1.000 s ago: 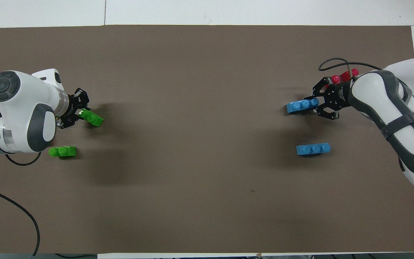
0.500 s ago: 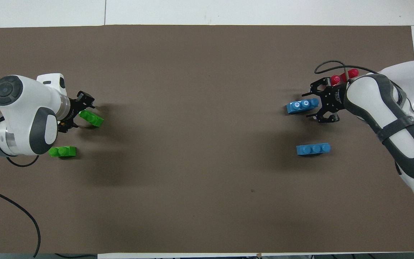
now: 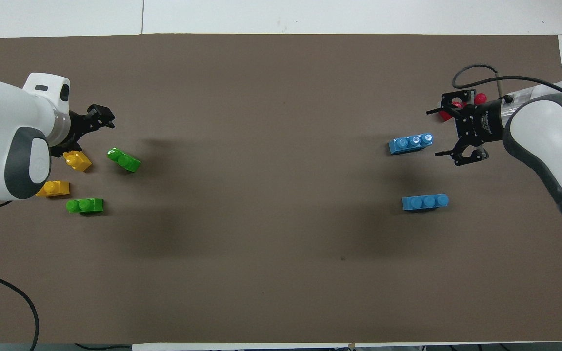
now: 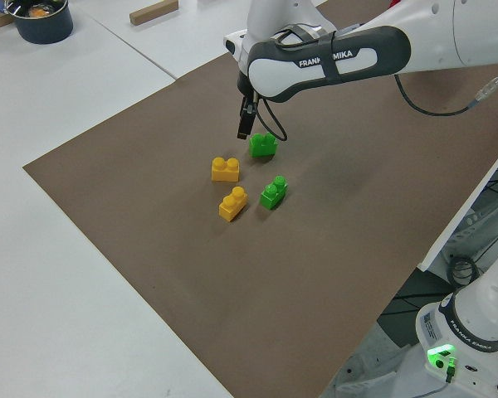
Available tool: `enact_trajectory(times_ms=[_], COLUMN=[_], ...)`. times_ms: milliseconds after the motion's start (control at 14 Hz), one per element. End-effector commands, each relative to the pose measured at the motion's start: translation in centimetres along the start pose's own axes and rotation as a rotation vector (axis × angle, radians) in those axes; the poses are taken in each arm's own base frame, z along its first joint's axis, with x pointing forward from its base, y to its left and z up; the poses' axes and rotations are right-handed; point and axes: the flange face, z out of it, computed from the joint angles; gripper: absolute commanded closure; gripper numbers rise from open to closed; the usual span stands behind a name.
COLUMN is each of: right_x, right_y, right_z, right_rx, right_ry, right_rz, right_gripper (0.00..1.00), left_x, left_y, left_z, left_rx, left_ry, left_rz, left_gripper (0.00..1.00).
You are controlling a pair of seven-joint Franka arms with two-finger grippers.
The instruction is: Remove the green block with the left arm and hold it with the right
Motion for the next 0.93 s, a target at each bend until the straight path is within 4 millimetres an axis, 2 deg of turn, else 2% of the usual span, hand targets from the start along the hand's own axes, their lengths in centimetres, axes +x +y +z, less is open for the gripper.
enact_trajectory(times_ms=[0, 143, 357, 571, 786, 857], right_x=[-1.5, -2.9, -5.0, -7.0, -8.7, -9.6], right_y=[0.3, 0.2, 0.7, 1.7, 3.7, 4.6], right_z=[-4.1, -7.0, -11.3, -14.9, -18.0, -19.3], right_rx=[-0.001, -0.014, -0.071, -0.155, -0.294, -0.319], right_ry=[0.056, 0.09, 0.226, 0.278, 0.283, 0.282], right_rz=[-0.073, -0.202, -0.504, -0.806, -1.067, -1.116], right_gripper=[0.0, 0.0, 0.0, 0.0, 0.0, 0.0], left_x=[1.6, 1.0, -0.7, -3.2, -6.3, -7.1], left_y=[-1.2, -1.7, -2.8, -4.2, -5.4, -5.6], left_z=[-5.3, -9.0, -14.2, -19.7, -23.7, -24.3], left_rx=[0.006, 0.004, 0.012, 0.024, 0.045, 0.051], left_ry=[-0.015, 0.002, 0.011, 0.01, -0.029, -0.044], left_rz=[0.135, 0.245, 0.369, 0.416, 0.458, 0.466], left_gripper=[0.0, 0.0, 0.0, 0.0, 0.0, 0.0])
